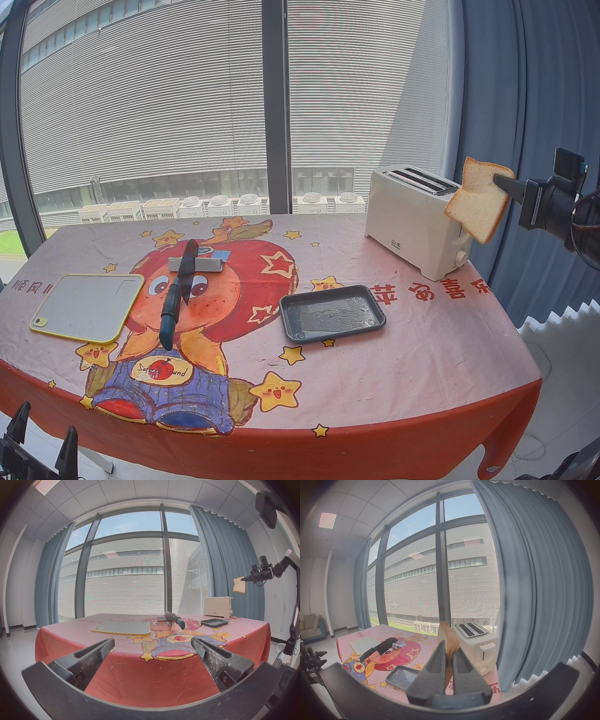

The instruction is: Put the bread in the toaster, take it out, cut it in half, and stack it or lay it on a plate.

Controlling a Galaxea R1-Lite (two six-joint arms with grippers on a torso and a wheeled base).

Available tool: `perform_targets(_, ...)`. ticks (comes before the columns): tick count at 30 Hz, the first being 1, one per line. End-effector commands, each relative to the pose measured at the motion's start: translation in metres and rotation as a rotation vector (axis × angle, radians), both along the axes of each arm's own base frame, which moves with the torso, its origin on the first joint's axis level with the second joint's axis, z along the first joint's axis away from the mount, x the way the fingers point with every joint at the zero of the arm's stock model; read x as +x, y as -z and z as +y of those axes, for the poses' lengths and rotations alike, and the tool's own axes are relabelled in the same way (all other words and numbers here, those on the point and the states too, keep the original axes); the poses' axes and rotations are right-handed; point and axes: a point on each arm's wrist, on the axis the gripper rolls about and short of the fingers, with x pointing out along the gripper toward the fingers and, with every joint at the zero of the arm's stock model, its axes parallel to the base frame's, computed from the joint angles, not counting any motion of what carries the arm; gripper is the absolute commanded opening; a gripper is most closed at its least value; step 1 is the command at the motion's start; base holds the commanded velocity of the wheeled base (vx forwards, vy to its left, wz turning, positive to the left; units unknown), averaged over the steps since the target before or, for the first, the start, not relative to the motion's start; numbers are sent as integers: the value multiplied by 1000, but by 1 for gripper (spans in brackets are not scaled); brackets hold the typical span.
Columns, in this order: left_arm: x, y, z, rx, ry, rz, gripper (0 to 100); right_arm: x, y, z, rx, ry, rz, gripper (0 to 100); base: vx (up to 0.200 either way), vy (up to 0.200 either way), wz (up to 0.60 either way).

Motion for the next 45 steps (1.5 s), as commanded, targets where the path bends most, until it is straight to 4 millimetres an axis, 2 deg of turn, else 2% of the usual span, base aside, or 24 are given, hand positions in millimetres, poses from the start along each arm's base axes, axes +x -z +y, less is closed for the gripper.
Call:
perform_targets(1, 0, 5, 0, 0, -1, 1, 100, -12, 1, 0, 6, -17, -5, 0, 0, 0, 0)
perform_targets(8, 0, 5, 0, 0, -1, 1, 100, -30, 8, 5, 5, -61, 8, 0, 0, 0, 0)
perform_targets(15, 0, 5, 0, 0, -1, 1, 100, -39, 21, 14, -10, -120, 47, 0, 0, 0, 0)
perform_targets(24, 0, 5, 0, 0, -1, 1, 100, -52, 34, 12, 18, -133, -1, 0, 0, 0, 0)
perform_targets(45, 0, 5, 0, 0, 2, 1, 100, -58, 48, 14, 26, -159, -21, 0, 0, 0, 0)
